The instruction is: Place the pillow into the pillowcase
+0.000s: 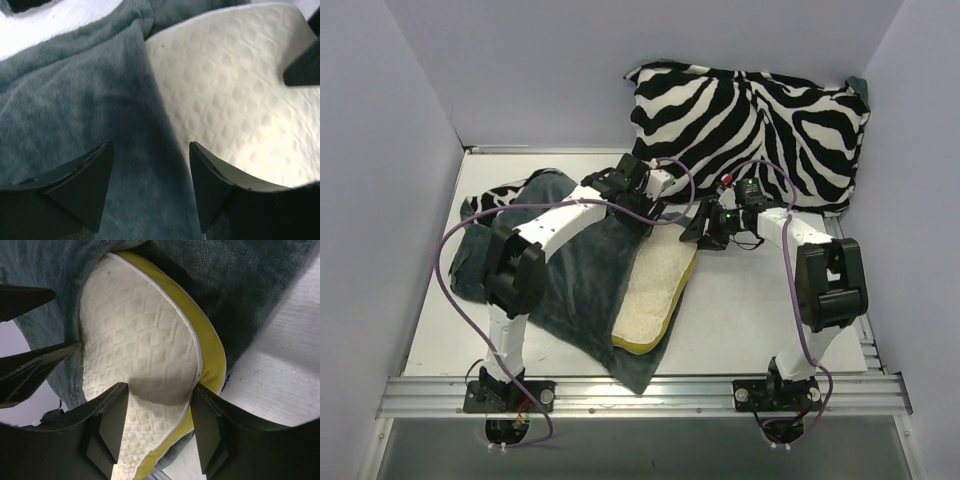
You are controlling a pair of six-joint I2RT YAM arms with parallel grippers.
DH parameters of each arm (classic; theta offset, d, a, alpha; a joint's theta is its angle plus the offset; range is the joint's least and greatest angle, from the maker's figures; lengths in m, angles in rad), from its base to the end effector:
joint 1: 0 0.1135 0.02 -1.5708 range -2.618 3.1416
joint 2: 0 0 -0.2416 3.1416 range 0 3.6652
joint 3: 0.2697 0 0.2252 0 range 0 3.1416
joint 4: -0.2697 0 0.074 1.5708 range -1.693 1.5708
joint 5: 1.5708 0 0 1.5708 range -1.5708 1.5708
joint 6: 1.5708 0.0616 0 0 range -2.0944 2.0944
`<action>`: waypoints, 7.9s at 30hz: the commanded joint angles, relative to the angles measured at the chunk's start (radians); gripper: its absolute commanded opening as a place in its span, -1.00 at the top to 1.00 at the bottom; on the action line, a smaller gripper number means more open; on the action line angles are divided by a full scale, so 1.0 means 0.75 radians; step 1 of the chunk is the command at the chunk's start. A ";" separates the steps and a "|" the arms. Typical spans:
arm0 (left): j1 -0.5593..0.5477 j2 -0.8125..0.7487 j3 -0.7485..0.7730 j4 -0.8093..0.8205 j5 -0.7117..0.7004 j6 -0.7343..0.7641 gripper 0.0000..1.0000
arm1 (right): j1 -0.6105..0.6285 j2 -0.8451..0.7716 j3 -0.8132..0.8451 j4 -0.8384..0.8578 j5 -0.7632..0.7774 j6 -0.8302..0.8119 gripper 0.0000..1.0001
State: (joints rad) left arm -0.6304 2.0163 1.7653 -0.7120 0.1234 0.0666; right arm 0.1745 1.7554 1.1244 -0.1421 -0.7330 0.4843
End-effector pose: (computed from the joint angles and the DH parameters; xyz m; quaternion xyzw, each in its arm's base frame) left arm 0.3400 -0.2575 0.2248 0.3426 0.8888 -0.1396 0.2705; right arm 0.3481 0.1032 0.1877 -0.0048 0.8715 0.4297 0.2363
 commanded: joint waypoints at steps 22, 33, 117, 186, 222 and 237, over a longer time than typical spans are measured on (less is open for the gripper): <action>-0.260 0.061 0.357 0.231 0.586 -0.535 1.00 | 0.105 0.163 0.068 0.735 -0.281 0.631 0.84; 0.073 -0.168 0.152 0.074 0.363 -0.206 -0.44 | -0.077 -0.064 -0.080 0.147 -0.203 0.130 -0.30; -0.094 -0.182 -0.288 0.051 0.201 -0.019 1.00 | 0.137 0.081 -0.096 0.085 0.149 0.185 -0.14; -0.031 0.212 -0.369 0.215 -0.667 0.257 0.21 | -0.427 -0.140 -0.550 -0.029 -0.256 0.117 1.00; -0.196 0.080 -0.472 0.159 -0.799 0.665 0.19 | -0.574 -0.185 -0.297 -0.387 -0.407 -0.093 1.00; -0.140 -0.113 0.250 -0.249 0.811 0.026 -0.95 | -0.317 -0.003 -0.158 -0.359 -0.348 -0.075 1.00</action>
State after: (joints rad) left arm -0.7795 2.0022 1.8542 -0.8356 0.4755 0.2604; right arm -0.1074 1.7256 0.9398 -0.3859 -1.0130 0.4160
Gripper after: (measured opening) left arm 0.973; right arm 0.052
